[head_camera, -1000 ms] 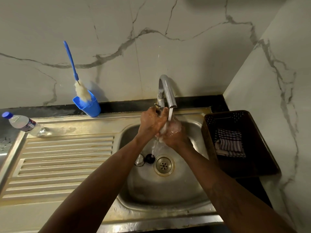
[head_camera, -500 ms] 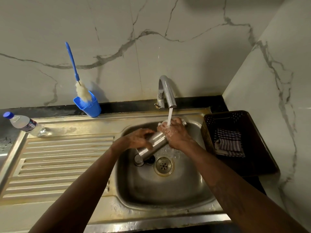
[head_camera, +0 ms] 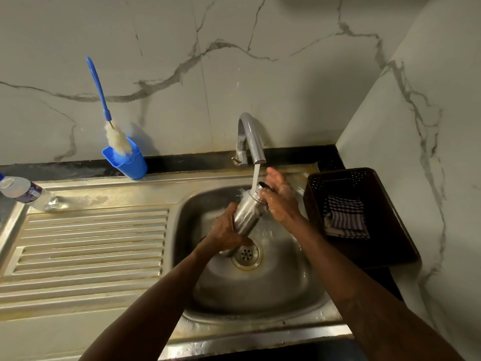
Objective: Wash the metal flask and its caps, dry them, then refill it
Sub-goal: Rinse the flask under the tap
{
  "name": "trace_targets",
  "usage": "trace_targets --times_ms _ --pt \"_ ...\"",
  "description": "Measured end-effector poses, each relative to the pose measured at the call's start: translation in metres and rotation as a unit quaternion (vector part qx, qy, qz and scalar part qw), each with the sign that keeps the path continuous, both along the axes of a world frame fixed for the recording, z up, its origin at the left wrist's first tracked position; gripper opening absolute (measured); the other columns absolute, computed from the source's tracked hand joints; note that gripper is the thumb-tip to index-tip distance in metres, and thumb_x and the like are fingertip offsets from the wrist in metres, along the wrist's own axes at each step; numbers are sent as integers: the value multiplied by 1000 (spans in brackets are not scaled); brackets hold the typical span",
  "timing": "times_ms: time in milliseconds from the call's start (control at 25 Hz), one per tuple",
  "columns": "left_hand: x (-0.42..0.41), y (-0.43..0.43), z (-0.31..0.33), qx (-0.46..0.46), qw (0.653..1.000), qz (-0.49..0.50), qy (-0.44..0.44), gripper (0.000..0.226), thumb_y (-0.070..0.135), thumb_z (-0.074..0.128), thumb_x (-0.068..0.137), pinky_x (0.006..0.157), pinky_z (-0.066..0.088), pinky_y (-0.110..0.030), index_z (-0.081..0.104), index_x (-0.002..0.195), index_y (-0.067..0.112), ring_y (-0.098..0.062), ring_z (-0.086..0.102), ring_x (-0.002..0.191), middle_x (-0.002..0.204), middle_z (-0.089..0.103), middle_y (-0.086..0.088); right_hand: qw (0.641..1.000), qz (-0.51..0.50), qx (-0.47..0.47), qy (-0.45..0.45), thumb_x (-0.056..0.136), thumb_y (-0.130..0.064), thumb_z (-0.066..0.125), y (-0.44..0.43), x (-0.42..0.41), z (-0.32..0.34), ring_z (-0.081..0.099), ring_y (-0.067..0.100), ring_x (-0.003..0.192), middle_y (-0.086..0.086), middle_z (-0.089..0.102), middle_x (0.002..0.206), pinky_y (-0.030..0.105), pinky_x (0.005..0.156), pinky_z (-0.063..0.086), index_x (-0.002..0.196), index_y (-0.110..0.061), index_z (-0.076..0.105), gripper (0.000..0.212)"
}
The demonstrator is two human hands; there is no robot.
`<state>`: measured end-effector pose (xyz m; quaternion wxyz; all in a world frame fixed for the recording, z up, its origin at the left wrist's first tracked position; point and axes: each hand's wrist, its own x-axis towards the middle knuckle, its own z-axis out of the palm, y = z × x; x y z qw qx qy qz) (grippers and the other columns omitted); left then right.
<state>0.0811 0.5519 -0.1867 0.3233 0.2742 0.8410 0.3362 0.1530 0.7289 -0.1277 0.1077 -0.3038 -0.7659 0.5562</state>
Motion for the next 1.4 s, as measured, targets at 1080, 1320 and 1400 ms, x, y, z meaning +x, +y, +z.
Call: trace_targets --times_ms 1080,1320,1400 --pt "-93 81 70 122 921 368 -36 26 45 78 91 81 64 -35 79 85 19 -15 78 80 81 79 -1 985 103 101 -94 70 -58 81 -20 -1 -6 56 21 123 -8 64 124 48 103 50 133 -37 46 74" --pt "-103 93 59 200 835 460 -228 18 8 78 92 69 67 -43 73 106 -3 -29 79 81 95 78 -19 983 89 110 -115 71 -61 78 -12 0 -5 51 25 128 -6 62 127 46 101 49 135 -40 43 76" --pt "-106 93 57 209 818 475 -248 17 8 76 94 72 67 -44 73 106 -3 -29 80 80 92 78 -19 979 122 109 -125 76 -55 78 -12 -1 -6 44 22 131 -7 58 133 44 103 44 139 -39 40 75"
